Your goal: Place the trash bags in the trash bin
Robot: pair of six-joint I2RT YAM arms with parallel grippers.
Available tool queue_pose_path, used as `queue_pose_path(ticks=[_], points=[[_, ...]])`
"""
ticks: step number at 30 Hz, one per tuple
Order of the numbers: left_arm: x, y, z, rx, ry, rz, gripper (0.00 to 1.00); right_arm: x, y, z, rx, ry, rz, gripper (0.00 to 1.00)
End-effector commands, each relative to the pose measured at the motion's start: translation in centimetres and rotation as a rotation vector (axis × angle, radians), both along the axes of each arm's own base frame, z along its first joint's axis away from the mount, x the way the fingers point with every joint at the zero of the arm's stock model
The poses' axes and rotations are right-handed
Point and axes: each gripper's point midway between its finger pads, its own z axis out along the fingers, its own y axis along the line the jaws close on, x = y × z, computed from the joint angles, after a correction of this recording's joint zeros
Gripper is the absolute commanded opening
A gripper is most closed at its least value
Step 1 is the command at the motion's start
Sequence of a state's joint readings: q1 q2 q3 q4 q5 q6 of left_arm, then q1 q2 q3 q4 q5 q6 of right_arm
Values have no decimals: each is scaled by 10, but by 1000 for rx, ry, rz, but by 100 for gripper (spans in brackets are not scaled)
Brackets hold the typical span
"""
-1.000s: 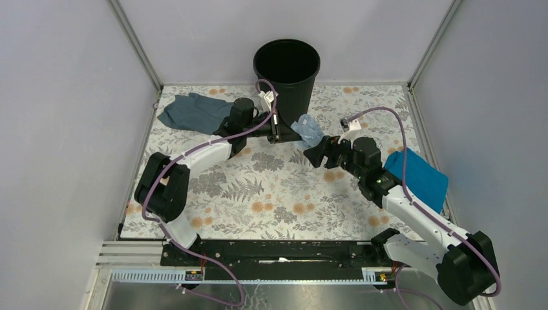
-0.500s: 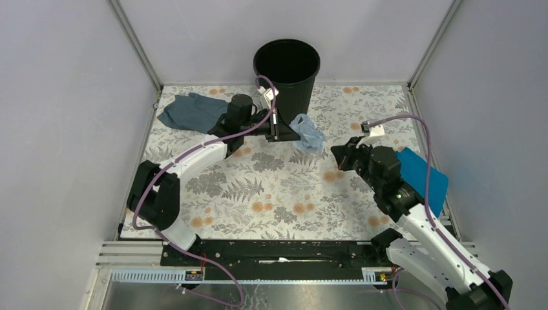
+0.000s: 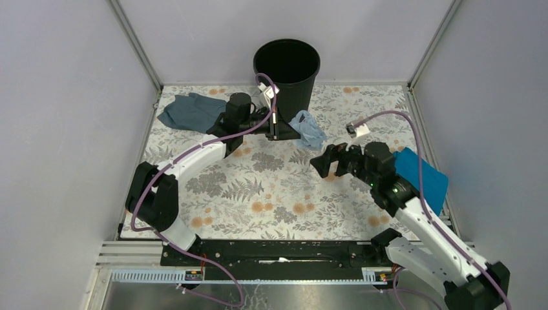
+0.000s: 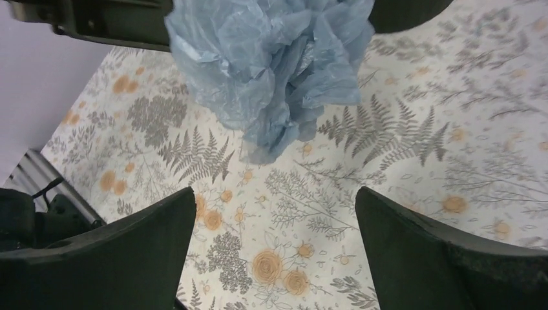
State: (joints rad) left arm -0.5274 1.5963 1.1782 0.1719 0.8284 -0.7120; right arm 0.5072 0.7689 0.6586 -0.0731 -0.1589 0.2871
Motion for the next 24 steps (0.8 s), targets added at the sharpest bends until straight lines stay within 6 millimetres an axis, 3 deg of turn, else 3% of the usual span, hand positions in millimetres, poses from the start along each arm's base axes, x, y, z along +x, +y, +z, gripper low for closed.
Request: queue_pose_path(ticks=[1, 4, 6, 11, 13, 17, 21, 24], points=[[-4, 0, 38, -61, -147, -31, 0, 10, 20, 13, 46, 28, 55, 100], [-3, -1, 36, -54, -143, -28, 0, 29, 8, 23, 69, -7, -72, 98], [-4, -2, 36, -52, -140, -31, 0, 34, 7, 34, 88, -45, -93, 89], [-8, -4, 38, -58, -139, -48, 0, 43, -18, 43, 102, -95, -243, 35], [-9, -5, 40, -60, -145, -54, 0, 41, -19, 47, 112, -127, -237, 3], [-7, -3, 41, -36, -164, -42, 0, 34, -38, 53, 67, -192, -284, 0], [-5, 0, 43, -4, -198, -28, 1, 24, -59, 44, -16, -200, -333, 0], [-6, 2, 47, 4, -233, -30, 17, 11, -53, 32, -60, -161, -255, 0]])
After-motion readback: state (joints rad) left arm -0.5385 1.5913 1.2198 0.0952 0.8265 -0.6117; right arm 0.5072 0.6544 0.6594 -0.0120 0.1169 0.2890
